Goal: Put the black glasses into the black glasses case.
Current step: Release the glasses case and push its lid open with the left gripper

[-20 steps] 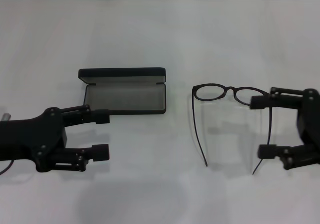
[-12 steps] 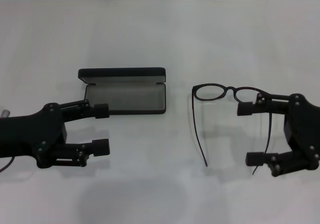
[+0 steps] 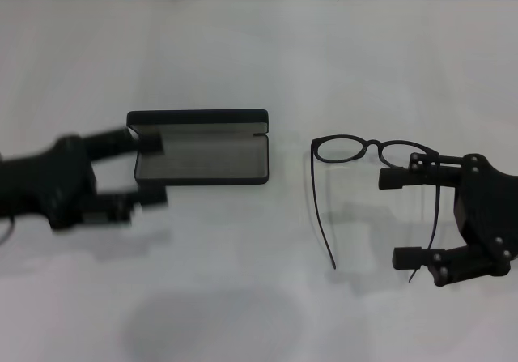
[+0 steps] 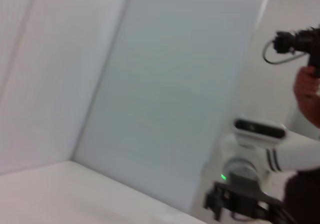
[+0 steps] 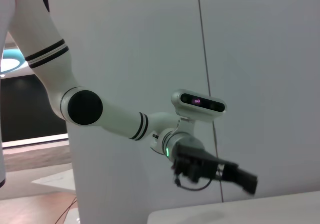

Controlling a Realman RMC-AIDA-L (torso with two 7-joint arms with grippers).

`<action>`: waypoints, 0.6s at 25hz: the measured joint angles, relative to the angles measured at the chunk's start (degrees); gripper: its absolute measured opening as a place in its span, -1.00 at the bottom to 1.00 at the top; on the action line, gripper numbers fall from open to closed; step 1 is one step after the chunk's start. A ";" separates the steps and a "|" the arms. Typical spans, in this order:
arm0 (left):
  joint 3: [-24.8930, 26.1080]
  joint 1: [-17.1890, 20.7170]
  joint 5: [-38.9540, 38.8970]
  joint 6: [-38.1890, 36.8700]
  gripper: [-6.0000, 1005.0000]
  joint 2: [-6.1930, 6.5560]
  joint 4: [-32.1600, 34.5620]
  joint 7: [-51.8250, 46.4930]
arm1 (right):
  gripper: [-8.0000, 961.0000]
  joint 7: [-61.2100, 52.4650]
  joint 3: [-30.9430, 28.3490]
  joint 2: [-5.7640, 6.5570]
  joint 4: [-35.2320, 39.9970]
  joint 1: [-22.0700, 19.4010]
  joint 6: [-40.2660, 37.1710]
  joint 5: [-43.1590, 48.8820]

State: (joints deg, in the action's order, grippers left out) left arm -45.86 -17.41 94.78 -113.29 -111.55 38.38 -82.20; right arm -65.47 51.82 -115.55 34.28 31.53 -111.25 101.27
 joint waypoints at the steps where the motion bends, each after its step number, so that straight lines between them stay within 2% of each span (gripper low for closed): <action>1: 1.58 -0.49 0.32 0.54 0.74 0.19 0.56 -1.23 | 0.81 0.00 -0.14 0.03 0.00 -0.18 0.07 -0.08; 5: 6.10 -2.85 2.89 4.87 0.74 1.22 5.73 -6.69 | 0.81 0.00 -0.54 0.17 -0.01 -1.03 0.81 -0.18; 8: 6.44 -5.37 8.10 10.58 0.74 1.61 12.52 -9.54 | 0.81 -0.02 -0.58 0.22 0.03 -1.84 1.42 -0.21; 11: 6.26 -8.89 13.28 12.43 0.73 1.84 16.17 -9.97 | 0.81 -0.12 -0.63 0.27 -0.02 -2.40 2.07 -0.33; 13: 6.03 -11.04 17.75 13.26 0.71 1.42 17.92 -10.06 | 0.81 -0.18 -0.86 0.28 -0.15 -2.90 2.68 -0.42; 15: 6.00 -13.22 23.41 14.92 0.70 0.27 19.21 -10.06 | 0.81 -0.17 -1.15 0.19 -0.22 -3.53 3.25 -0.70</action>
State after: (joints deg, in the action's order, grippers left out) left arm -39.86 -30.63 118.18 -98.37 -111.28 57.59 -92.26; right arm -65.64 50.67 -115.36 34.05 28.00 -108.00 100.56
